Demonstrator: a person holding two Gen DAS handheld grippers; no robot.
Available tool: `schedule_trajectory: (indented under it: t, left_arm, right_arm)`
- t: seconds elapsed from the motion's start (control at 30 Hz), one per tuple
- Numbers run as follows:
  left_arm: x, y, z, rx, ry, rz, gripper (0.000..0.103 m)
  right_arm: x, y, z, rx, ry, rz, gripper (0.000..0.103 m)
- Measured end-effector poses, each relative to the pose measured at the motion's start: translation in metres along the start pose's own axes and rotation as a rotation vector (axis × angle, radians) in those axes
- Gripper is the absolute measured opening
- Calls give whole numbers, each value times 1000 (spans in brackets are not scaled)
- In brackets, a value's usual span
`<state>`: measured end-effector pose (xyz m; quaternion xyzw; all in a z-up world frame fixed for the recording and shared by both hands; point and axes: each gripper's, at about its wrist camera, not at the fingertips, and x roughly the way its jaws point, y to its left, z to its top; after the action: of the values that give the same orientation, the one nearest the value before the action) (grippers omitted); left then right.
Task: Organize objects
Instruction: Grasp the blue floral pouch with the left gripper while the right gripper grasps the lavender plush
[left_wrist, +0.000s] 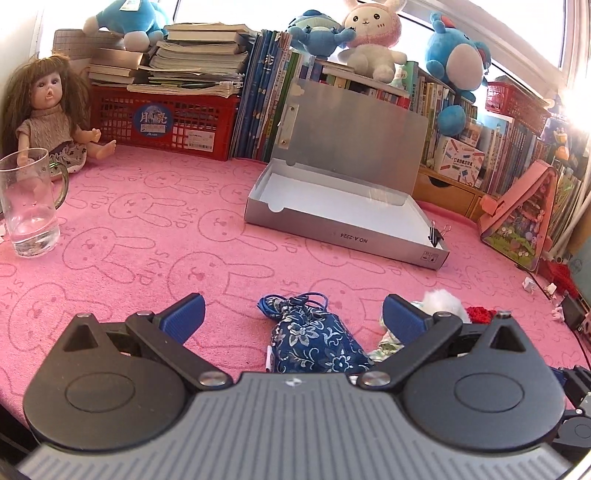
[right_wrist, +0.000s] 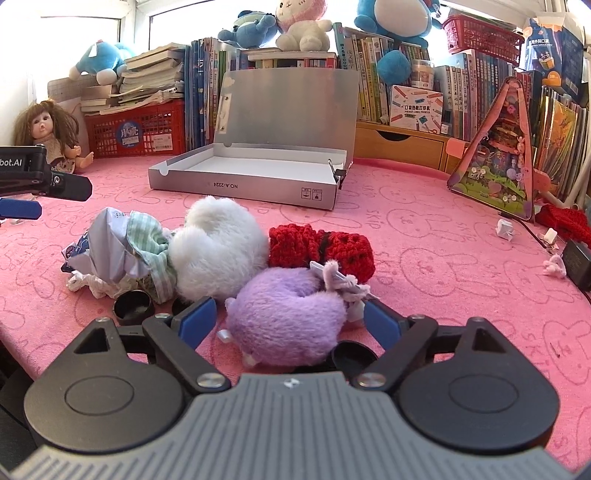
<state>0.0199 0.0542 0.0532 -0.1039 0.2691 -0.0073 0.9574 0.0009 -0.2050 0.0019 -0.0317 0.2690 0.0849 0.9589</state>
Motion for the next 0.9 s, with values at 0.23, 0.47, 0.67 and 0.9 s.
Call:
schedule_trajectory:
  t: [0.23,0.47,0.67,0.9]
  left_arm:
    - [30,-9,-13,40,73,23,103]
    - [69,-22,-26,91,137,74,103]
    - [80,-30,-28,145,124,117,103]
    - [71,-26,-24,126,86,86,71]
  right_arm:
    - [9,7,-2,-20,12,0,87]
    - [17,3,-4,1,31,4,87]
    - [23,2,-6,12,35,11,86]
    - [24,2,-3,7,30,6,72]
